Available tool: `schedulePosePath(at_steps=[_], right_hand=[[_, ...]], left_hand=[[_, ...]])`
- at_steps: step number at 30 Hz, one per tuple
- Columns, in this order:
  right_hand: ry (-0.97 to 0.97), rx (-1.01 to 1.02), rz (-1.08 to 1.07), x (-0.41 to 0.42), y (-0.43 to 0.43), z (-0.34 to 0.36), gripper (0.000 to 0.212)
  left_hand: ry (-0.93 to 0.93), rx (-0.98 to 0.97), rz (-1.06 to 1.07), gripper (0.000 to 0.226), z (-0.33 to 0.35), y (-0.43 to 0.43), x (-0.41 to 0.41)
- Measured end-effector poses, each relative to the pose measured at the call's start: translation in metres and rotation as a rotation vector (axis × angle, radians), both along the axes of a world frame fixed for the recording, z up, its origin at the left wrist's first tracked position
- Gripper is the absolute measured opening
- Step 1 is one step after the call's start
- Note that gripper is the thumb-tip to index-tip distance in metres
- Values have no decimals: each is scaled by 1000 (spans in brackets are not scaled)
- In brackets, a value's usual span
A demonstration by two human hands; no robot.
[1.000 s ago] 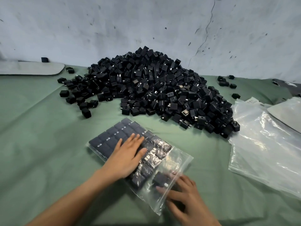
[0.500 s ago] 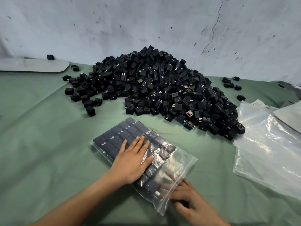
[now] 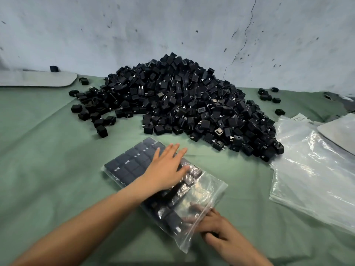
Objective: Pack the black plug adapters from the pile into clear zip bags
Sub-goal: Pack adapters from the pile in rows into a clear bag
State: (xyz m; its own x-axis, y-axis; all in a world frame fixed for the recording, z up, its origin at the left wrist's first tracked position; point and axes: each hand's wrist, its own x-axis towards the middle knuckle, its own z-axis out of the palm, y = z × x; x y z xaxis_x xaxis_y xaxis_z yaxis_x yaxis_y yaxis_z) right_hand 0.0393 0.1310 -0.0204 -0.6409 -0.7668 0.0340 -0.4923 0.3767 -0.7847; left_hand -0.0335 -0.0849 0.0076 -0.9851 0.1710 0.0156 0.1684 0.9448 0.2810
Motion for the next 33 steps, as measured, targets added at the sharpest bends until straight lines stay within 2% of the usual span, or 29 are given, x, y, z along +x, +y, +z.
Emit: schedulePosePath(at_steps=[3, 6, 8, 12, 17, 19, 21, 24, 26, 28, 30, 33], right_hand=[[-170, -218, -156, -3, 6, 0, 41], [-434, -672, -450, -11, 19, -10, 26], [-555, -829, -574, -15, 23, -19, 25], [-329, -604, -576, -14, 20, -32, 26], [-463, -733, -644, -17, 23, -31, 23], [-491, -770, -642, -17, 21, -29, 27], [-517, -819, -640, -16, 21, -26, 29], [-555, -891, -662, -11, 20, -15, 21], [-415, -840, -753, -6, 17, -9, 27], [-238, -812, -844, -2, 5, 1, 28], [-112, -829, -863, 3, -12, 15, 25], [-12, -771, -798, 8, -30, 30, 35]], left_hand=[[54, 50, 2, 61, 8, 18, -49], [59, 45, 44, 56, 8, 30, -95], [-8, 66, 45, 53, 4, 37, -116], [-78, 27, 51, 46, -13, 43, -134], [59, 271, 116, 15, -17, 43, -129], [104, 417, 122, 13, -9, 46, -117], [107, 658, 120, 14, 3, 51, -94], [-60, 1113, 39, 25, 20, 55, -45], [-187, 1263, -24, 28, 25, 51, -11], [-237, 1294, -42, 32, 26, 48, 17], [-199, 1259, -11, 32, 26, 46, 38], [-122, 1280, 3, 28, 24, 45, 56]])
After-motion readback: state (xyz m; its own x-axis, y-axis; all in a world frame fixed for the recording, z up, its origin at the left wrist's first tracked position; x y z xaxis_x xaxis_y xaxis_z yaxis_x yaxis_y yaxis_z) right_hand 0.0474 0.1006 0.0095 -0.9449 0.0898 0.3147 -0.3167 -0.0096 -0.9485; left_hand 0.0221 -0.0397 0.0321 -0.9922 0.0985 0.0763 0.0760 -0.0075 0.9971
